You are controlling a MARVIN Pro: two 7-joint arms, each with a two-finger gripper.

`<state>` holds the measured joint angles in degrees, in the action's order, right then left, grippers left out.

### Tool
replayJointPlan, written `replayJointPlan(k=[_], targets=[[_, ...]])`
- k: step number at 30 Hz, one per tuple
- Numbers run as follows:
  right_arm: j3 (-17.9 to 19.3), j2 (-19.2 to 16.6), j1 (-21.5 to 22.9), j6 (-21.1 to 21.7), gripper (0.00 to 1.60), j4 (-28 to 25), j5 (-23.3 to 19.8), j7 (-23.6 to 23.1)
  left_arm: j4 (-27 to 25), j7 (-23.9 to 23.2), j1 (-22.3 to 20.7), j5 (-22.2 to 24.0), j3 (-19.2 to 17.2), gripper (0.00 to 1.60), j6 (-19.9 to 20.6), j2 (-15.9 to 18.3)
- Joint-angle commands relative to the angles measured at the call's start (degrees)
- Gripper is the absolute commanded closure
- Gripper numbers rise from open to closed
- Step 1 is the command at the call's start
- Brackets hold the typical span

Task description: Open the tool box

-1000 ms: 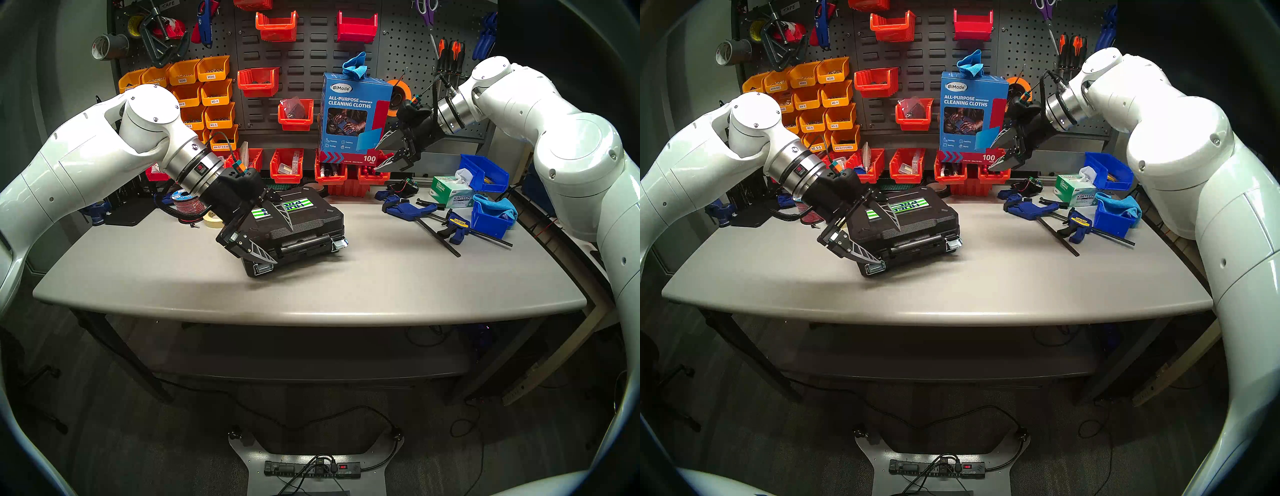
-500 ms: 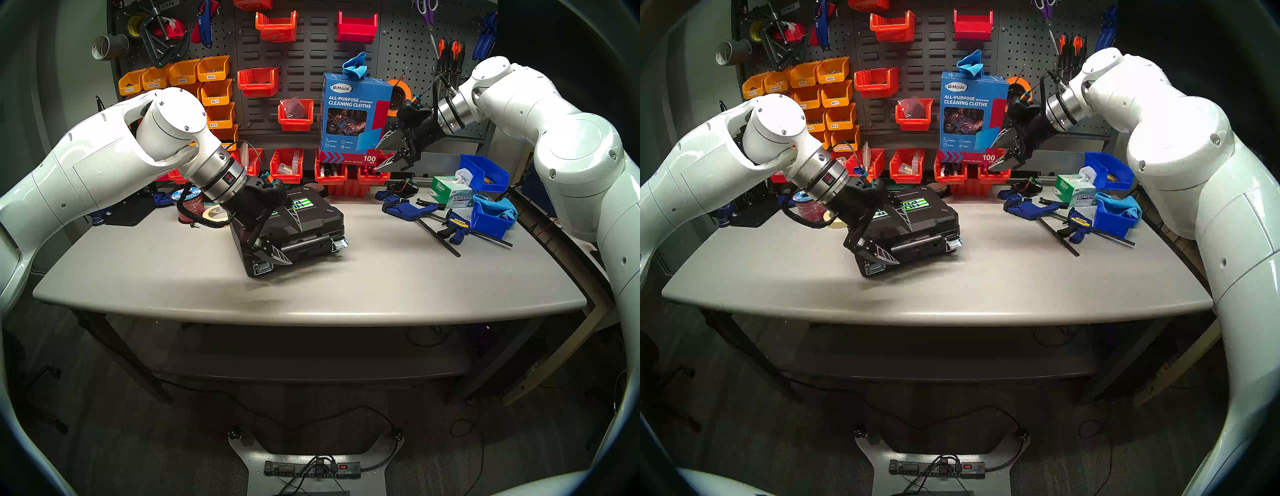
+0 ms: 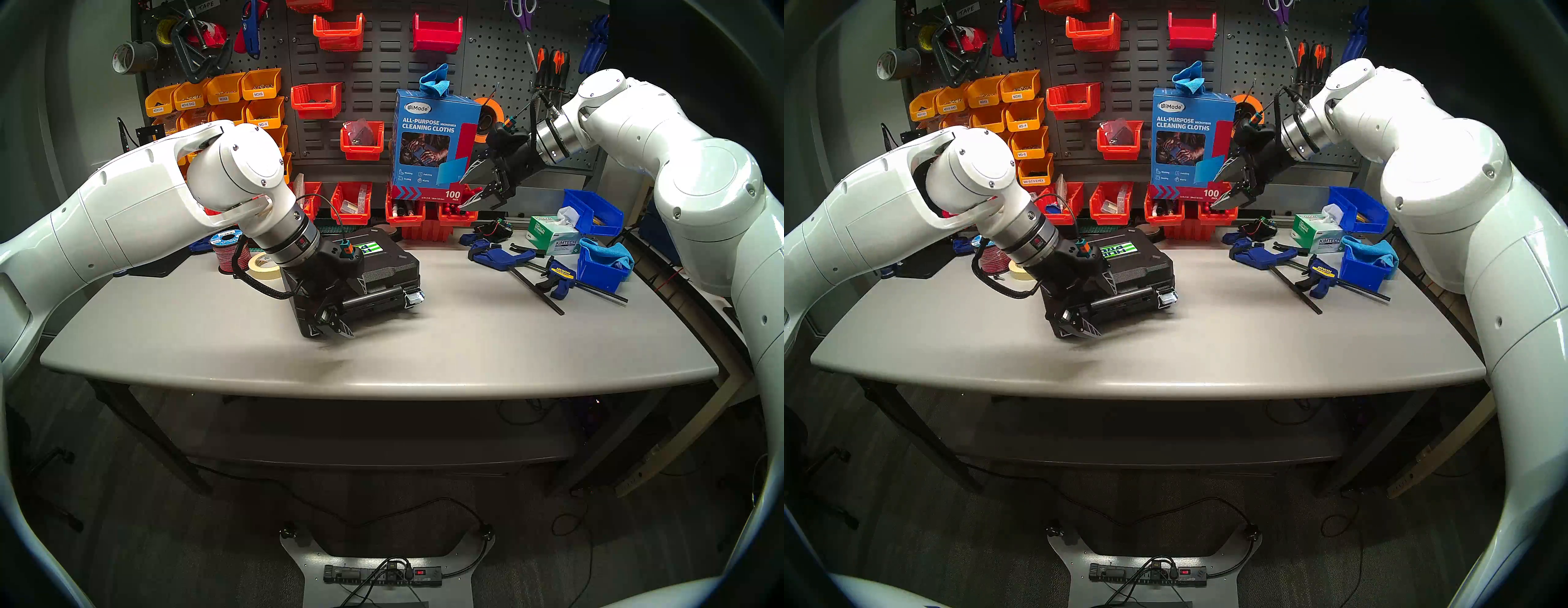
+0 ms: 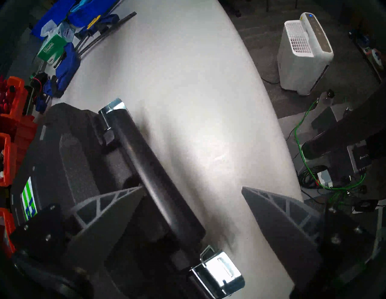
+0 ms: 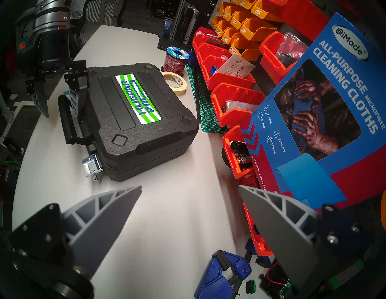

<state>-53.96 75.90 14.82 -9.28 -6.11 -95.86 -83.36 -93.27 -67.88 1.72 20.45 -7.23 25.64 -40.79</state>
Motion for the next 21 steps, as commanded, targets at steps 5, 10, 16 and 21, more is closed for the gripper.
replayJointPlan(k=[5, 10, 16, 21], targets=[[-0.02, -0.07, 1.30, -0.13, 0.00, 0.19, 0.09, -0.01, 0.05, 2.11, -0.22, -0.38, -0.43, 1.54, 2.11, -0.62], [-0.02, -0.07, 1.30, -0.12, 0.00, 0.19, 0.09, -0.01, -0.05, 2.32, -0.21, -0.56, -0.59, 1.60, 1.77, -0.50], [-0.02, -0.07, 1.30, -0.12, 0.00, 0.19, 0.08, -0.01, -0.33, 2.45, -0.55, -1.16, -0.73, 1.60, 0.71, 0.22], [-0.01, -0.07, 1.30, -0.12, 0.00, 0.19, 0.08, -0.01, -0.48, 2.20, -1.33, -1.41, -1.09, 1.60, -0.42, 0.99]])
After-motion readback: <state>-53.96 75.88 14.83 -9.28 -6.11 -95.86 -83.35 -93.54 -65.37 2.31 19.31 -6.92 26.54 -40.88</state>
